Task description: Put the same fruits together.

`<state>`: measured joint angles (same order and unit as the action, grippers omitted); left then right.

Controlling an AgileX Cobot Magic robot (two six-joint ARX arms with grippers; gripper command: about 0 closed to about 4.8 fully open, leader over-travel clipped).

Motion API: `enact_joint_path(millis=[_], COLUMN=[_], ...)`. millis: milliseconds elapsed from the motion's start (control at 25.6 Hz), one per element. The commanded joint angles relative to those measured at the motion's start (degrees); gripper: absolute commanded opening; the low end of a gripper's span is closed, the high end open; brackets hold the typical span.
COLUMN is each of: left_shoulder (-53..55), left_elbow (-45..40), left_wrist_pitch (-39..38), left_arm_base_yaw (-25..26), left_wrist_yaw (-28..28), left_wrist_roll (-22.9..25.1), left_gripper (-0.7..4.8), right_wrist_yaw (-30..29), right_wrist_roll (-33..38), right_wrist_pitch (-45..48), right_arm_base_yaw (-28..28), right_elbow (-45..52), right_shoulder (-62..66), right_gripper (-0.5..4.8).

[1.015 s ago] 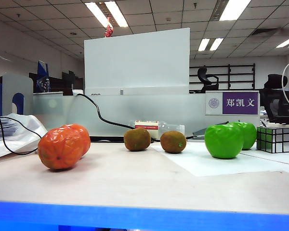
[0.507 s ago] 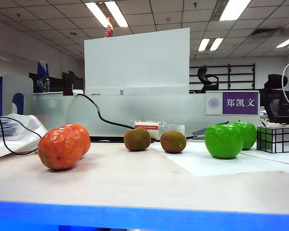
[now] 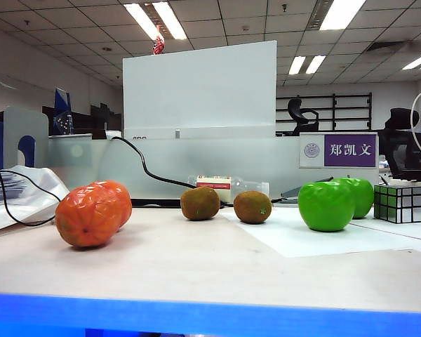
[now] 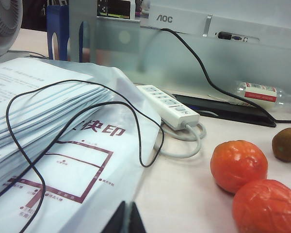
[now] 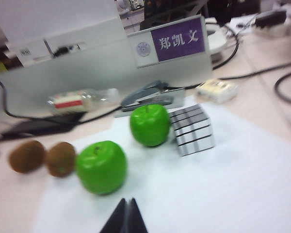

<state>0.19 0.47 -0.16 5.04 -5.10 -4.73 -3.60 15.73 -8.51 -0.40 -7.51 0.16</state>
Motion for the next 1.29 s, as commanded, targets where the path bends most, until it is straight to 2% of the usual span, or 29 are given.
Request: enact_joint_path(millis=[39,273,507,1288], left_shoulder=[-0.1,-0.1,-0.1,-0.1], left_elbow=[0.1,0.1,0.1,0.1], left_wrist_pitch=[0.7,0.6,0.6,0.6], left_arm_base_yaw=[0.0,0.0,0.0,0.0], left_wrist_yaw=[0.1,0.1,-0.1,-0.1], left_wrist_roll=[0.0,0.0,0.0,0.0], left_gripper=[-0.01,-0.01,-0.01,-0.01], right_wrist_yaw=[1.2,11.3,9.4,9.0], right_wrist_roll=[-10.7,-12.3,-13.0,-12.8], right_wrist_pitch=[-0.5,1.4,7.5,7.1], right_arm_base_yaw=[0.0,-0.6,-2.4,-2.4], right_elbow=[-0.2,1.0,5.2,7.4], right_shoulder=[-0.1,-0.1,-0.1,-0.1], right_gripper=[-0.05,-0.05,-0.05,-0.05])
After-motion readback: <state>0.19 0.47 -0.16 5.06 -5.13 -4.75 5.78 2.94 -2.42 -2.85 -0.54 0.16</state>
